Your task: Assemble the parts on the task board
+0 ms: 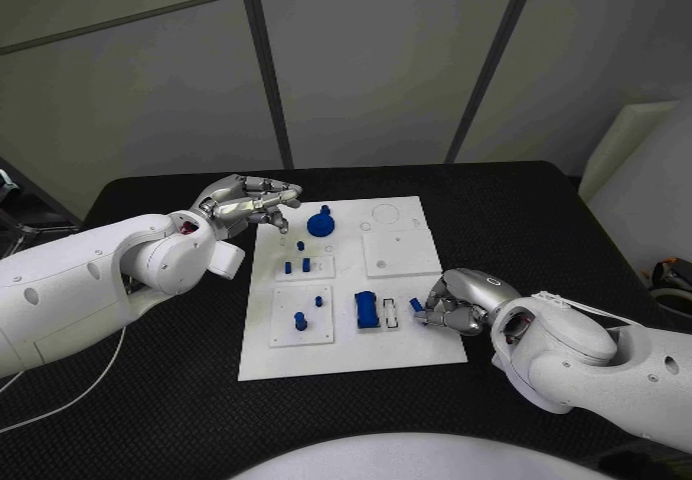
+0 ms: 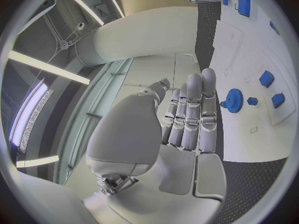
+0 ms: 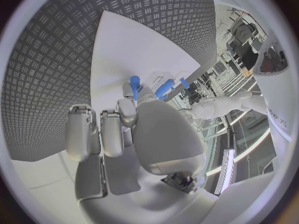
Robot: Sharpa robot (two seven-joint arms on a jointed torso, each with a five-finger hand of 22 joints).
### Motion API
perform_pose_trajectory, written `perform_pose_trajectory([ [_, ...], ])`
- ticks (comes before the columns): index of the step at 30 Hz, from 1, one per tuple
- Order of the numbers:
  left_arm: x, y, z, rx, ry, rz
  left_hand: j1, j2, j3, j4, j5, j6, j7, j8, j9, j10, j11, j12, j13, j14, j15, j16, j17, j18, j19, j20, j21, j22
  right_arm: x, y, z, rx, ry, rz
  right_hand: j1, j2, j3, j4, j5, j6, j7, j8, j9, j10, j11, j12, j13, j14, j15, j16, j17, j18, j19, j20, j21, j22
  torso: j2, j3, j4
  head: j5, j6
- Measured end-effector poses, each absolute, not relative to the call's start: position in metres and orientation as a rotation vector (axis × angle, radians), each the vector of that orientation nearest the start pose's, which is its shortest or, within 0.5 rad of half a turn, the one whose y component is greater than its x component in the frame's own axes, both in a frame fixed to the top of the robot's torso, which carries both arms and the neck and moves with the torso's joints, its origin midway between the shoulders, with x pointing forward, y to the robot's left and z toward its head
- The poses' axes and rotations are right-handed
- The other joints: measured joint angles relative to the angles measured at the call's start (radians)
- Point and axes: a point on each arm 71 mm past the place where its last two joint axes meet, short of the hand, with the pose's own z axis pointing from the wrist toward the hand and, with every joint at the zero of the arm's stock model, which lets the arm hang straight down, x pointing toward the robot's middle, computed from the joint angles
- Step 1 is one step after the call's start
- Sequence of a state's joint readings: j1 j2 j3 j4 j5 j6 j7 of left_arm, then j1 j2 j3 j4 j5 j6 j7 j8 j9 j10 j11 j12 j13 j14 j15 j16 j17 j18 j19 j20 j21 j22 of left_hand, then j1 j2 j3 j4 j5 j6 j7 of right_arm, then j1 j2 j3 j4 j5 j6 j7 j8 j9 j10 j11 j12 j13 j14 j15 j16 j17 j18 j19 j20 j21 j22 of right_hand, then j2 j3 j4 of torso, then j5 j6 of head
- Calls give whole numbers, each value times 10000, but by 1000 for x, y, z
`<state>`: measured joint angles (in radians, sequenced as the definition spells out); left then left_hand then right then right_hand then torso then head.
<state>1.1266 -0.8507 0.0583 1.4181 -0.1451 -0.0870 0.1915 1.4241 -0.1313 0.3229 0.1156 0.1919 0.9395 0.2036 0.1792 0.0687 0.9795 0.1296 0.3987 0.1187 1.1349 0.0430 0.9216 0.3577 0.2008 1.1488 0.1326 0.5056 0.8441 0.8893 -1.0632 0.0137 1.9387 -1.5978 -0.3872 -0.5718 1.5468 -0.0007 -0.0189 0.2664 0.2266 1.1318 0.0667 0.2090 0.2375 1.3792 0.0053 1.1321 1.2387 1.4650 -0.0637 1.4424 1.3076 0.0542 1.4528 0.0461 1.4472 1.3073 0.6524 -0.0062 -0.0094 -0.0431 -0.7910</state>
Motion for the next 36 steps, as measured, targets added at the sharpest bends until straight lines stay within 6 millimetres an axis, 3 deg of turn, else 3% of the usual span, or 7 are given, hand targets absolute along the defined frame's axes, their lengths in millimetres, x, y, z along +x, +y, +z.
perform_pose_trajectory([
  [11,500,233,-197,-10815,16615,-15220,0,0,0,0,0,0,0,0,0,0,0,0,0,0,0,0,1,0,0,0,0,1,357,-198,-254,2146,19257,5061,-338,-338,479,-133,-2,19,-3,-2,1,2,-1,52,-47,-22,-22,0,-1,0,0,1,0,0,4,4,0,14,-40],
  [14,500,233,-197,-10815,16622,-15222,0,0,0,0,0,0,0,0,0,0,0,0,0,0,0,0,2,-1,0,0,0,1,358,-194,-256,2381,19346,5199,-393,-440,642,-134,335,19,-3,-3,16,2,-1,118,152,-24,-22,0,-1,0,0,1,0,0,4,5,0,23,-54],
  [36,500,232,-197,-10814,16664,-15233,0,0,0,0,0,1,-1,0,0,1,-1,0,0,0,0,0,2,0,0,0,0,2,363,-182,-261,3234,19660,5691,-711,-591,887,-104,667,17,2,-39,88,39,35,97,125,-21,-20,0,-2,-1,0,1,0,0,-5,6,1,82,-88],
])
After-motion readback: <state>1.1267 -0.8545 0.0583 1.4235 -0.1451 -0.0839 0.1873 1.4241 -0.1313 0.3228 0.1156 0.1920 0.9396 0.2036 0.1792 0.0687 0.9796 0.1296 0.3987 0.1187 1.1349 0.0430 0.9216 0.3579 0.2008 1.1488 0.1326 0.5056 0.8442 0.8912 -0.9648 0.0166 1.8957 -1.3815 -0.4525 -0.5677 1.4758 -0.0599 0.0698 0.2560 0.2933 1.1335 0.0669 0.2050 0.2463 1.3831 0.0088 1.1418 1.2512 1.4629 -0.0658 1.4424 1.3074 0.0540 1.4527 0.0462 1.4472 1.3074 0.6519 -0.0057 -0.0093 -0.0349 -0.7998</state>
